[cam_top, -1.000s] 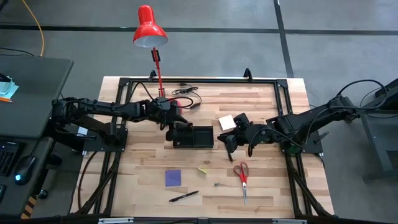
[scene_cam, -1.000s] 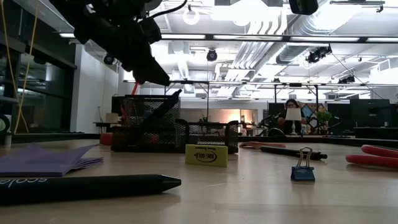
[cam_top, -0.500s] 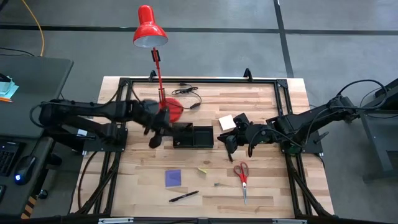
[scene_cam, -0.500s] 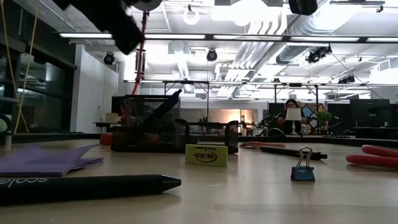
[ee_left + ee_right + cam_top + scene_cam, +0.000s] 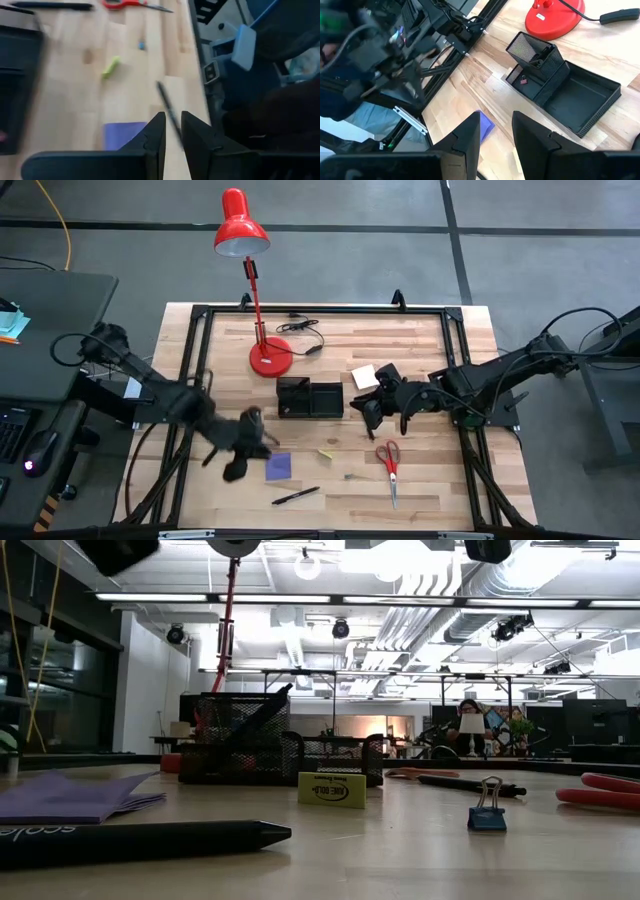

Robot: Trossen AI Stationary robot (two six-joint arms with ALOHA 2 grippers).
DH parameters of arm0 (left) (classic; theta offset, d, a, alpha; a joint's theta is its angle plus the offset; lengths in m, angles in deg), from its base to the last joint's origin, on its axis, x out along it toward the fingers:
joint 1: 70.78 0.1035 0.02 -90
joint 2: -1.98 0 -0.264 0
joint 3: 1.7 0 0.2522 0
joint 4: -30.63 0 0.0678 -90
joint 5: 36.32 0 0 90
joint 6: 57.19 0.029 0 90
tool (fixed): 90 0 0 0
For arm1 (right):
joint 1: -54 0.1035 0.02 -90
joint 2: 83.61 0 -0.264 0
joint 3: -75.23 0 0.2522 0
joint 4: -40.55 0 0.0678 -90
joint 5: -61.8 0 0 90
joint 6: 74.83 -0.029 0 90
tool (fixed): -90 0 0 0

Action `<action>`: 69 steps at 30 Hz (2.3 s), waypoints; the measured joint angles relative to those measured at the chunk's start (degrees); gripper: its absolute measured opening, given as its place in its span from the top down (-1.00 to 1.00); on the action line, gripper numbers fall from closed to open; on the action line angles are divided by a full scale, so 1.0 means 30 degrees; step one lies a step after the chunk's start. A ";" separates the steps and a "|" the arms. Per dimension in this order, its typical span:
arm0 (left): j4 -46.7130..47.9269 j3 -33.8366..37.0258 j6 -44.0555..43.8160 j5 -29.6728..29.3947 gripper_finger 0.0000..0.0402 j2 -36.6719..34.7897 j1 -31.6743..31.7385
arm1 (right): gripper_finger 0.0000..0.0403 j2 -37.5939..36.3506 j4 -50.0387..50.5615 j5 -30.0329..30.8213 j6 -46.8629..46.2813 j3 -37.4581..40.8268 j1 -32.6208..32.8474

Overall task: Pick and place office supplies into organizer
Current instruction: Put the pen into the desk organizer

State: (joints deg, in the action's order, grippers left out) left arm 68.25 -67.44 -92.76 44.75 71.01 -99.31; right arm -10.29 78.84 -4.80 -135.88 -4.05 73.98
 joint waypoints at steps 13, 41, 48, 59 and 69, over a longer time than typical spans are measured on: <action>-0.0945 -0.2805 -0.1482 -0.0619 0.78 0.5657 -0.2248 | 0.47 0.0000 0.0007 0.0035 0.0362 0.0000 -0.0007; -0.0220 -0.5812 -0.5887 0.0749 0.20 1.3206 -0.1303 | 0.47 0.0000 0.1029 -0.1641 0.3766 0.0000 0.0063; -0.0386 -0.5807 -0.5668 -0.0628 0.33 1.3326 -0.1192 | 0.47 0.0000 0.1029 -0.1522 0.4017 -0.0007 0.0109; -0.1648 -0.5862 -0.4177 -0.0957 0.32 1.3936 -0.1443 | 0.47 0.0000 0.1052 -0.1502 0.4228 -0.0007 0.0102; 0.0971 -0.8052 -0.3465 -0.1637 0.32 1.5413 -0.1621 | 0.47 -0.0007 0.0993 -0.1531 0.4232 -0.0007 0.0102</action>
State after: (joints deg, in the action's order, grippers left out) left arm 71.16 -91.60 -103.15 39.84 117.25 -104.17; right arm -10.31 81.82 -9.40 -123.18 -4.07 74.29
